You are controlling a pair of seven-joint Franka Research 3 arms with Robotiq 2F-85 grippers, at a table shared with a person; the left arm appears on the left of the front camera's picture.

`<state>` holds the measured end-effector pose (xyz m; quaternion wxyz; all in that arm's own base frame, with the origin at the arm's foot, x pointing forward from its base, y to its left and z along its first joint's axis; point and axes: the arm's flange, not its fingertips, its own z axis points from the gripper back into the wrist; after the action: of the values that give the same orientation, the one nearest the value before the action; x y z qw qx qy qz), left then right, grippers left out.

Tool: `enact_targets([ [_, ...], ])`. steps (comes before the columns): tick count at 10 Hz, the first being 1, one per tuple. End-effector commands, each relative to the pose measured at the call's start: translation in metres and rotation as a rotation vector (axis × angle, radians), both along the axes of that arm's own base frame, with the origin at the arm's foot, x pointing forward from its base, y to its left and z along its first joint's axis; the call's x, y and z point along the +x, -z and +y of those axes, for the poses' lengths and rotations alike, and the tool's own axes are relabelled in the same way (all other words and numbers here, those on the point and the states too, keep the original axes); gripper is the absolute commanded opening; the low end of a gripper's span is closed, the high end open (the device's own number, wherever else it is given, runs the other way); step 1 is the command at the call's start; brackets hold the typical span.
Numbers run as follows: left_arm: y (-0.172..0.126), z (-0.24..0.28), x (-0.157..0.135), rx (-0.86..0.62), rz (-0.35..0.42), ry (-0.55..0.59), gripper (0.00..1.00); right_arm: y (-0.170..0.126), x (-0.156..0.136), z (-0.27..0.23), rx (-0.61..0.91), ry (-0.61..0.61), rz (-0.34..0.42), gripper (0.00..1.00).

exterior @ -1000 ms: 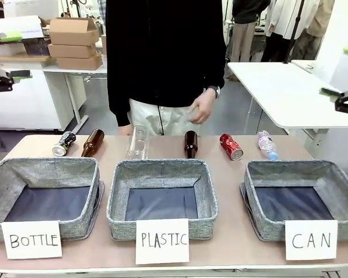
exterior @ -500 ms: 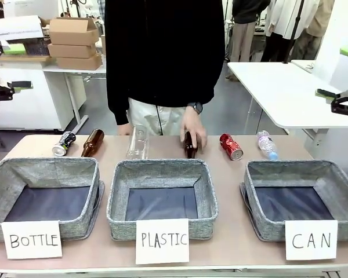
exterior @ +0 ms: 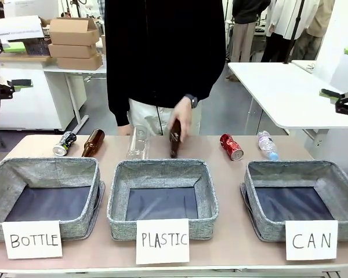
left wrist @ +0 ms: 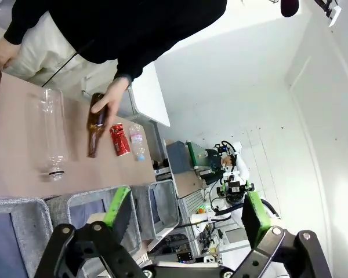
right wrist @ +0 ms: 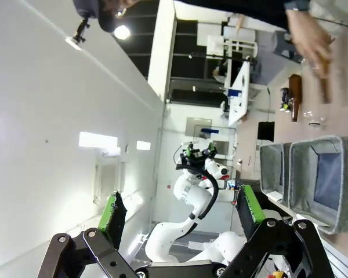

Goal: Sort the can waste into the basket.
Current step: Pick up the can waste from the table and place it in the right Fabric basket.

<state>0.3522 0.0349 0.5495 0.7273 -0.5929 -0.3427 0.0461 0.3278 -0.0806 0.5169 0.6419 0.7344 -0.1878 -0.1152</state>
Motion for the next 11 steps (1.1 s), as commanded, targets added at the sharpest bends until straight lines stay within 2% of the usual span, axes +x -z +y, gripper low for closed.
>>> enact_targets([
  [1, 0.0, 0.0, 0.0, -0.001, 0.0, 0.0, 1.0, -0.001, 0.001, 0.001, -0.01, -0.007, -0.022, 1.0],
  [2, -0.014, -0.021, 0.01, 0.381, 0.058, -0.189, 1.0, -0.001, 0.001, 0.001, -0.01, -0.007, -0.022, 1.0],
  [3, -0.019, -0.031, 0.032, 0.599, 0.1, -0.181, 1.0, -0.001, 0.001, 0.001, -0.01, -0.007, -0.022, 1.0],
  [4, -0.016, -0.035, 0.054, 0.846, 0.223, -0.176, 1.0, -0.001, 0.001, 0.001, -0.01, -0.007, -0.022, 1.0],
  [5, -0.011, -0.04, 0.073, 0.989, 0.318, -0.193, 1.0, -0.001, 0.001, 0.001, -0.01, -0.007, -0.022, 1.0],
  [6, -0.02, -0.047, 0.081, 0.746, 0.182, -0.168, 1.0, -0.001, 0.001, 0.001, -0.01, -0.007, -0.022, 1.0],
  [7, -0.013, -0.041, 0.048, 0.618, 0.042, -0.198, 1.0, -0.001, 0.001, 0.001, -0.01, -0.007, -0.022, 1.0],
  [8, -0.013, -0.041, 0.048, 0.618, 0.042, -0.198, 1.0, -0.001, 0.001, 0.001, -0.01, -0.007, -0.022, 1.0],
  [9, -0.008, -0.052, 0.074, 0.728, 0.088, -0.207, 1.0, -0.001, 0.001, 0.001, -0.01, -0.007, -0.022, 1.0],
  [10, -0.03, -0.052, 0.053, 0.682, 0.057, -0.187, 1.0, -0.001, 0.001, 0.001, -0.01, -0.007, -0.022, 1.0],
  [11, -0.064, -0.049, 0.017, 0.71, -0.025, -0.221, 1.0, -0.001, 0.001, 0.001, -0.01, -0.007, -0.022, 1.0],
])
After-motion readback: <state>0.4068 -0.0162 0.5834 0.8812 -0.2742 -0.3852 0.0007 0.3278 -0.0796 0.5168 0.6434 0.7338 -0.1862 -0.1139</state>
